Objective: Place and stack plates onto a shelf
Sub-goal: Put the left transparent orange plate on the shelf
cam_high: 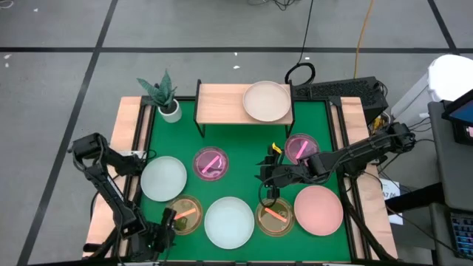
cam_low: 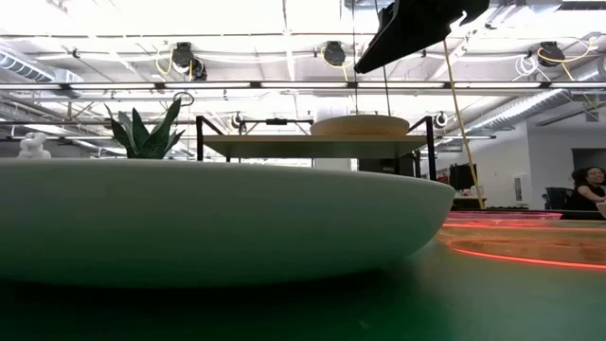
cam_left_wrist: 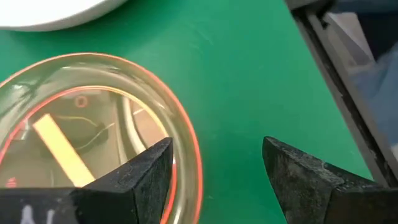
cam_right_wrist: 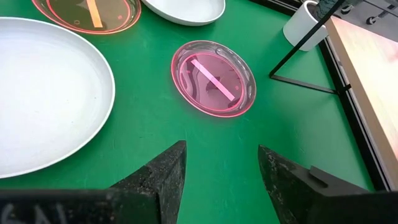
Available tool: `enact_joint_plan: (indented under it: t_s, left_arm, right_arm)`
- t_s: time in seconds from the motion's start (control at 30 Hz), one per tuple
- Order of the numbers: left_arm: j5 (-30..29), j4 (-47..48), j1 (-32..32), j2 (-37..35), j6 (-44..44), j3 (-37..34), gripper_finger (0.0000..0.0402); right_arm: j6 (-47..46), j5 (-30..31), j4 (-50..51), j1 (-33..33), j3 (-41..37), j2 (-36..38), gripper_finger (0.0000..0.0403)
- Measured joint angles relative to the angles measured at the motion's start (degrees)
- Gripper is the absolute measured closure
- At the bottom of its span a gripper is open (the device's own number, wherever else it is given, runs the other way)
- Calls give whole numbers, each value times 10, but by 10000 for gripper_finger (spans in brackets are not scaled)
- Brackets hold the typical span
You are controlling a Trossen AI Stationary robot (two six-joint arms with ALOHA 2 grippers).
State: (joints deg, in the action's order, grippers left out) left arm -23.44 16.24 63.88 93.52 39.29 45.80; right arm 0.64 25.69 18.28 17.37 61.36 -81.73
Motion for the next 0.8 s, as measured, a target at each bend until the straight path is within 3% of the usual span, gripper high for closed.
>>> enact_joint_plan:
  t_s: [0.23,0.6,0.8]
  left_arm:
    - [-32,26,3,11,-17,0,158]
    - [-31,37,19,27,-44,0,272]
    - [-37,47,18,27,-40,0,313]
  right_arm:
    - [-2,0,0,0,0,0,222]
    - [-13,0,1,0,0,0,222]
    - [-15,0,2,0,0,0,222]
